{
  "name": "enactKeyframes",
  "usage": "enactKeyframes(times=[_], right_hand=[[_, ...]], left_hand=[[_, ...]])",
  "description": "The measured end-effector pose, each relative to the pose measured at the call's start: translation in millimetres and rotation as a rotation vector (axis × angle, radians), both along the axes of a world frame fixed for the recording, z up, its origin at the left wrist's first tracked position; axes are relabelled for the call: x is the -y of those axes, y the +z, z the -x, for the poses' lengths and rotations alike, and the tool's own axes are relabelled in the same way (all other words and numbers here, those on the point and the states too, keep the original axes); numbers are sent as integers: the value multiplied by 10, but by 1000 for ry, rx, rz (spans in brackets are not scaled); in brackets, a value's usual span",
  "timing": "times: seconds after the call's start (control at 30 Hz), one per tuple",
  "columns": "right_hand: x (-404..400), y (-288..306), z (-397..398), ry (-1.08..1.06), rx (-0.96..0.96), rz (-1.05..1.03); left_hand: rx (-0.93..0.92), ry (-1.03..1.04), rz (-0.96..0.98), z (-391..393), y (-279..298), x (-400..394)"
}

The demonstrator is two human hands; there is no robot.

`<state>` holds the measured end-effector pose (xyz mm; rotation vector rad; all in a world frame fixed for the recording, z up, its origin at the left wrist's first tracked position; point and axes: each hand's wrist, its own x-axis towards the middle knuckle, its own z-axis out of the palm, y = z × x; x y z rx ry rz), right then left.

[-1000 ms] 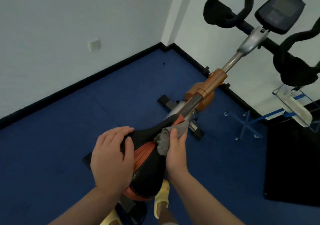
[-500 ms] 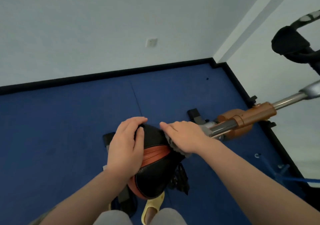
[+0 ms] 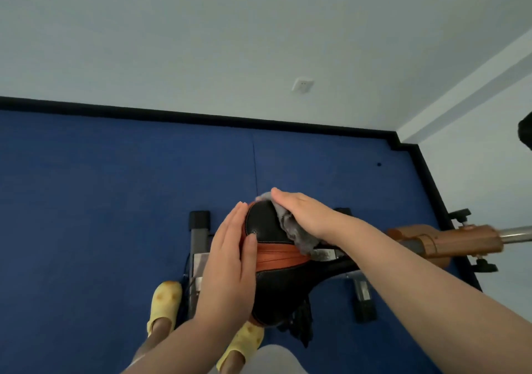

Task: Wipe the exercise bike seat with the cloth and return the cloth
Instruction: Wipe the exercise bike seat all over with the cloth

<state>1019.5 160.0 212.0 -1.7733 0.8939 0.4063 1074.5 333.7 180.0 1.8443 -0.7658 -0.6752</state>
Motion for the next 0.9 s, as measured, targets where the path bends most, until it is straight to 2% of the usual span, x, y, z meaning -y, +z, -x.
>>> enactKeyframes(times=[0.17,0.3,0.4,0.6,0.77,0.9], right_hand=[[-41,35,-253,150,100,4],[96,44,-20,65,77,-72],[60,15,-67,54,60,-39],[-104,33,-296,203,98,115],[-43,-1,-55,53,134,126],[5,8,203,-81,86,196]], left_hand=[[46,-7,12,-21,-1,-29],[75,-41,1,-57,24,-66],[87,-44,4,-109,42,-86],[114,-94,19,-254,85,-60],[201,-220,13,-453,143,-29],[268,-359,-2,-556,181,118]])
